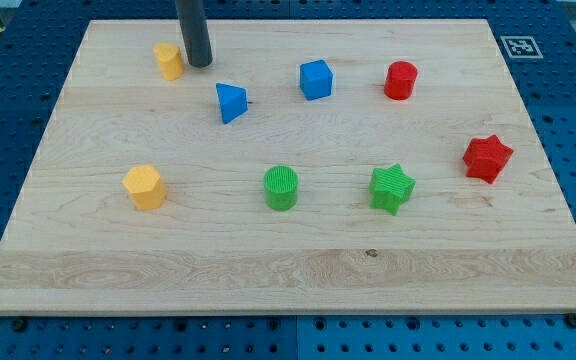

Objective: Push the yellow heart down a bit

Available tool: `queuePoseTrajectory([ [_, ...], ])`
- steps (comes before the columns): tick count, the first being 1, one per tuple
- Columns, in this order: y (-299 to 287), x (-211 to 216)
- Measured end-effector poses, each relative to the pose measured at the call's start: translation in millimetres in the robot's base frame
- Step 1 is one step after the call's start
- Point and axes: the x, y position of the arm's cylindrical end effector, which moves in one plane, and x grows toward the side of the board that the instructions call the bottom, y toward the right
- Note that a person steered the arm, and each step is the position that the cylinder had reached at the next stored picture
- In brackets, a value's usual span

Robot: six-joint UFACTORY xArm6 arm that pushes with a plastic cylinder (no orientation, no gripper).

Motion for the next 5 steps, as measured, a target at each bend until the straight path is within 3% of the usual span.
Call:
queuePoseTrajectory([
  [3,-34.2,-37.5],
  [5,-58.6,-21.9],
])
